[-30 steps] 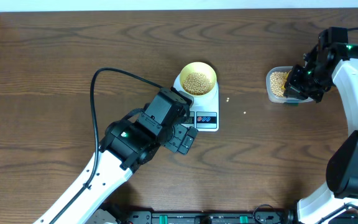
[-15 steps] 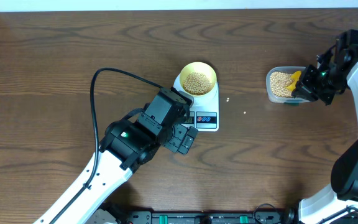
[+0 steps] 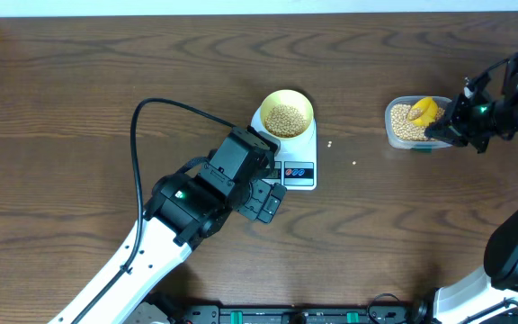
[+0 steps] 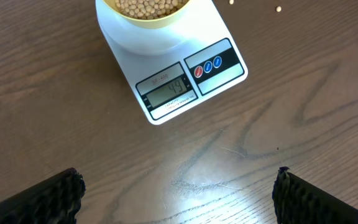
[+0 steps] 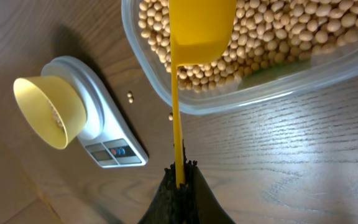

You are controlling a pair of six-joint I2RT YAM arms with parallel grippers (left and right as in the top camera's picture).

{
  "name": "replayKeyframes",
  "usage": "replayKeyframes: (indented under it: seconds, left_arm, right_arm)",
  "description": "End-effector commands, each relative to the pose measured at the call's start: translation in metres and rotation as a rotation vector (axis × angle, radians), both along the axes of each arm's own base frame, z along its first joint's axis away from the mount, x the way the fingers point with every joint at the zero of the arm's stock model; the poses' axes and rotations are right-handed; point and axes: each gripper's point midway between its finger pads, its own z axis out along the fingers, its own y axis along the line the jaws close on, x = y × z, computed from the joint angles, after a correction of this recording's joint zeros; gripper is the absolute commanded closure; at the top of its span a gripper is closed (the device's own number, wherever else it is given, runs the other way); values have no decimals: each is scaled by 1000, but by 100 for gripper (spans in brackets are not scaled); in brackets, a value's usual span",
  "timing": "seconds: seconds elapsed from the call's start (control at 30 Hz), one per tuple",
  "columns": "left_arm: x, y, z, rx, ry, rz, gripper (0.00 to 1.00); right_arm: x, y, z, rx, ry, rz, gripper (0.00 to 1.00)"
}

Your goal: Scoop item into bowl and weigh 50g on scale

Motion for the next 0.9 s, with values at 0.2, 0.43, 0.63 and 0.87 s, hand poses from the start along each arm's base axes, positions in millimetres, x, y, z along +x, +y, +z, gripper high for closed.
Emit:
replayKeyframes:
  seconds: [0.2,0.43,0.63,0.87]
  left_arm:
    - [3,-1,8,-7,-20,-4,1]
    - [4,-1,8,-7,-20,-3,1]
    - [3,-1,8,-7,-20,-4,1]
    - [4,-1,8,-7,-20,-3,1]
  right_arm:
    - [0,12,27,138,-154,107,99]
    - [3,21,37,202,-219,147,99]
    - [15,38,53,285,-318,189,99]
    - [38,90,64,305,-407,291,99]
